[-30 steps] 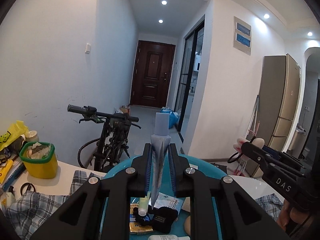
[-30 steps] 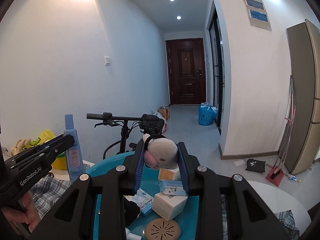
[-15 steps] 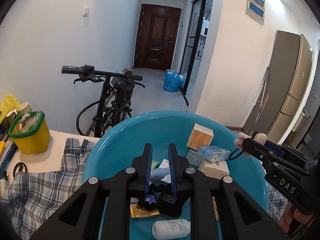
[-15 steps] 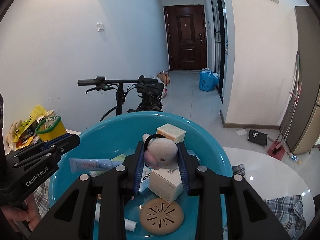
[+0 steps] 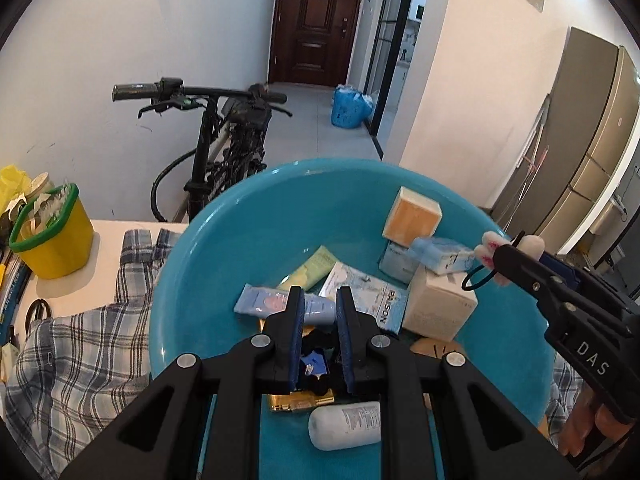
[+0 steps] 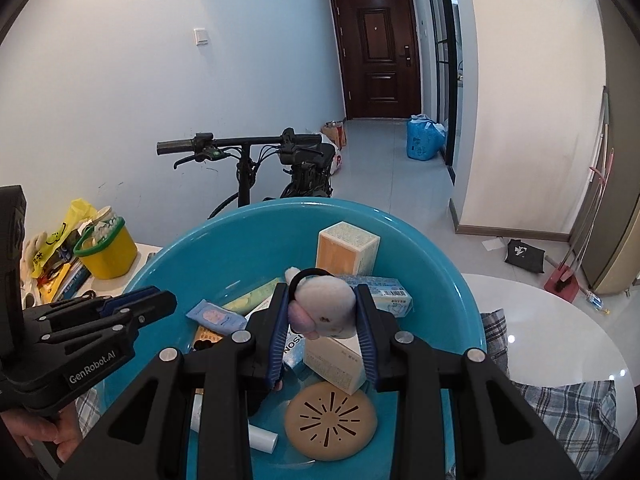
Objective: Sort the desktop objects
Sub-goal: 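Lower and release the bottle into the basin while right releases the puff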
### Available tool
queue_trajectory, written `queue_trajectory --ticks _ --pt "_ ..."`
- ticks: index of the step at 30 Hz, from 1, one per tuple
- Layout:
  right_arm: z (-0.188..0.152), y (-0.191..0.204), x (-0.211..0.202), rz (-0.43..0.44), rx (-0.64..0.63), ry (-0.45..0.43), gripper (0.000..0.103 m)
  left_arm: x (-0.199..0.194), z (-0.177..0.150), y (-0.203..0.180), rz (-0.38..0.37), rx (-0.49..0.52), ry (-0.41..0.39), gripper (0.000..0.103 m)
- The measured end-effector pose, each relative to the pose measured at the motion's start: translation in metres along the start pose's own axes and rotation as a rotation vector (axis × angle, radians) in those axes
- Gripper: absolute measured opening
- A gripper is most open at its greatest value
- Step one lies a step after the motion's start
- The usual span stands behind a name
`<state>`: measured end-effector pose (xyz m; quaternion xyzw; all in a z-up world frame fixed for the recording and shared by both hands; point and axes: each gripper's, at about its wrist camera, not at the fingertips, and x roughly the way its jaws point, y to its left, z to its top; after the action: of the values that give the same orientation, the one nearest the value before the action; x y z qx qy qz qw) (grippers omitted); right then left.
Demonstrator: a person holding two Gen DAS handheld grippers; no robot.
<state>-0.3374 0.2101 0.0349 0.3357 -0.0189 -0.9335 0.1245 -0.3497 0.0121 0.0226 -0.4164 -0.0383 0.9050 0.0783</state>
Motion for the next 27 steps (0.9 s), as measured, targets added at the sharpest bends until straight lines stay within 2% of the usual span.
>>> queue_trajectory --ticks 6,15,17,18,19,21,27 --pt "-0.009 0.009 0.022 0.035 -0.056 0.120 0.031 0.016 -0.005 -0.002 0.011 0.016 0.087 0.018" --pt "-0.010 0.009 0.017 0.037 -0.056 0.105 0.031 0.013 -0.004 -0.003 0.007 0.015 0.088 0.020" --pt "-0.008 0.008 0.015 0.036 -0.046 0.096 0.039 0.012 -0.003 -0.002 0.006 0.006 0.084 0.050" --pt "-0.007 0.006 0.014 0.036 -0.041 0.089 0.056 0.009 -0.002 -0.002 0.007 0.001 0.061 0.077" --pt "-0.006 0.005 0.012 0.032 -0.034 0.080 0.071 0.005 -0.002 -0.002 0.007 0.001 0.027 0.086" --pt "-0.005 0.004 0.007 0.010 -0.034 0.055 0.073 -0.006 -0.001 -0.004 0.033 0.015 -0.033 0.086" --pt "0.000 -0.006 -0.001 -0.021 -0.018 0.034 0.074 -0.013 0.003 -0.001 0.044 0.011 -0.055 0.086"
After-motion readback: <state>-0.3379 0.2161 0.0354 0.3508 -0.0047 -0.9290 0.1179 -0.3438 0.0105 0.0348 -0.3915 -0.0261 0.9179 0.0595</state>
